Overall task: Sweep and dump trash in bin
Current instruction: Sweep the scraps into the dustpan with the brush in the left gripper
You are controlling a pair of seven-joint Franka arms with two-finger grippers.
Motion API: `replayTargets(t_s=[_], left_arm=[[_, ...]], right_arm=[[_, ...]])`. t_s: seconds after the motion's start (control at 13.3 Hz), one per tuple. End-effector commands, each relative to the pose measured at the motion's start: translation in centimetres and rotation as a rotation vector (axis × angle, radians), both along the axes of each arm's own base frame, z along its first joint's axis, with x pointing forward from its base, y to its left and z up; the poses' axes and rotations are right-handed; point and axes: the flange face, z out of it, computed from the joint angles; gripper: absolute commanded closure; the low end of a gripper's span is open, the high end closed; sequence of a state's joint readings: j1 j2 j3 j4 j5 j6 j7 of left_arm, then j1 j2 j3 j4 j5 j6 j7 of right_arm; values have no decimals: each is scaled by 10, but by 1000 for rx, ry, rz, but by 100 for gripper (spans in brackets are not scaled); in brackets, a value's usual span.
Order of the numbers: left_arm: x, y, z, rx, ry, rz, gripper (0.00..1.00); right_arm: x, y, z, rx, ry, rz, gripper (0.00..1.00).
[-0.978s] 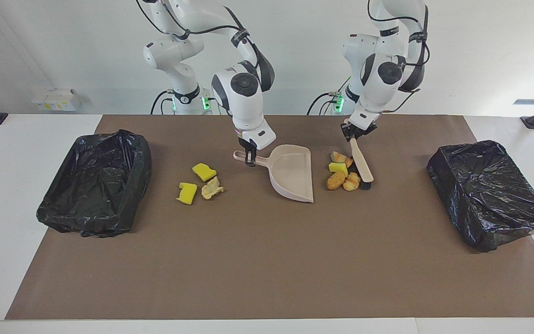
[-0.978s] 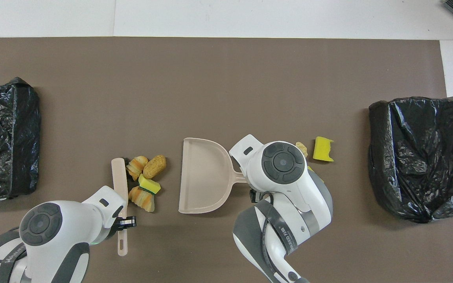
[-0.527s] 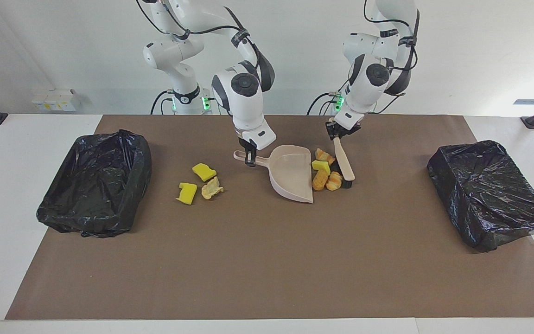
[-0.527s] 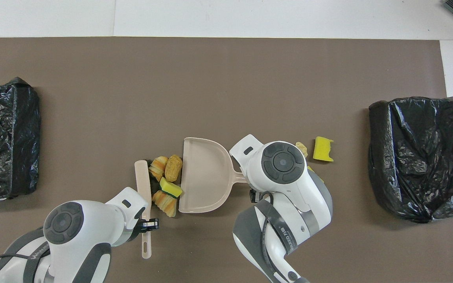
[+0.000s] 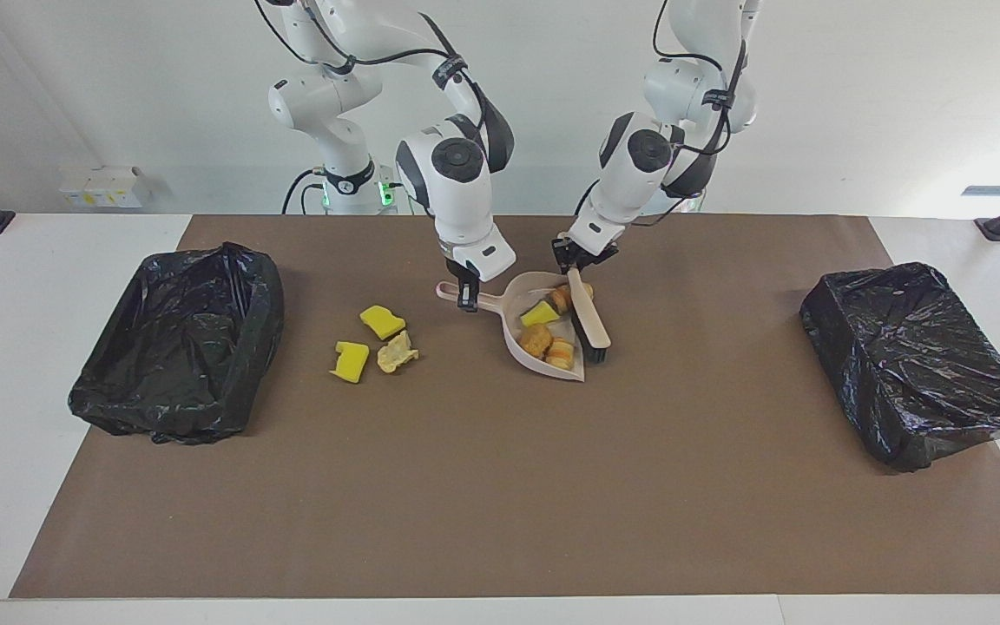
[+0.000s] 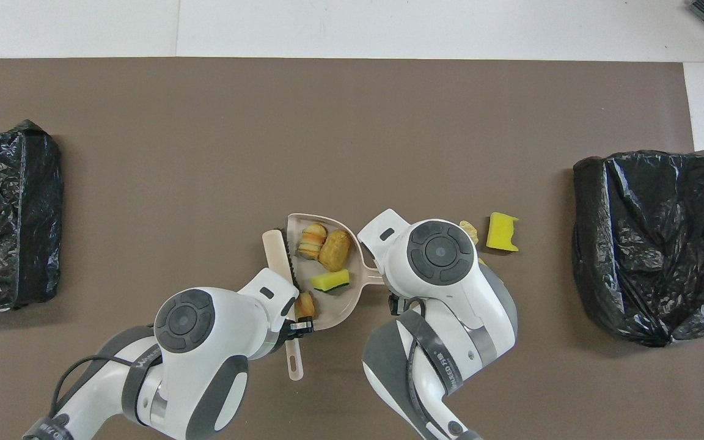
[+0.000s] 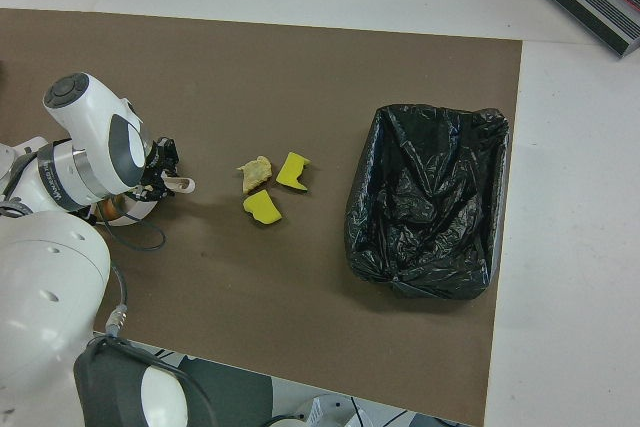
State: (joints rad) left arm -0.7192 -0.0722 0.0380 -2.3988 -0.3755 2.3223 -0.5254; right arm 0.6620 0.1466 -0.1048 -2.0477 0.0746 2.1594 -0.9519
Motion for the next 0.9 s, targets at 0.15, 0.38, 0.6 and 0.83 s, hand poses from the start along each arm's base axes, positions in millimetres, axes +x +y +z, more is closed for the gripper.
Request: replayTargets(t_s=[0.15,0.38,0.6,0.83], left_arm=[[6,-22,7,-8,27,18,100],[25,-12,38,-12,60,35,100],[39,13,66,36,120,46,100],[42,31,68,117,131,84,100]], right_arm=[[-2,1,2,2,-6,-20,100],[-2,0,2,1,-5,-21,100],[10,-22,18,10,-13,-49,100],[21,-45,42,22,-10,-66,100]])
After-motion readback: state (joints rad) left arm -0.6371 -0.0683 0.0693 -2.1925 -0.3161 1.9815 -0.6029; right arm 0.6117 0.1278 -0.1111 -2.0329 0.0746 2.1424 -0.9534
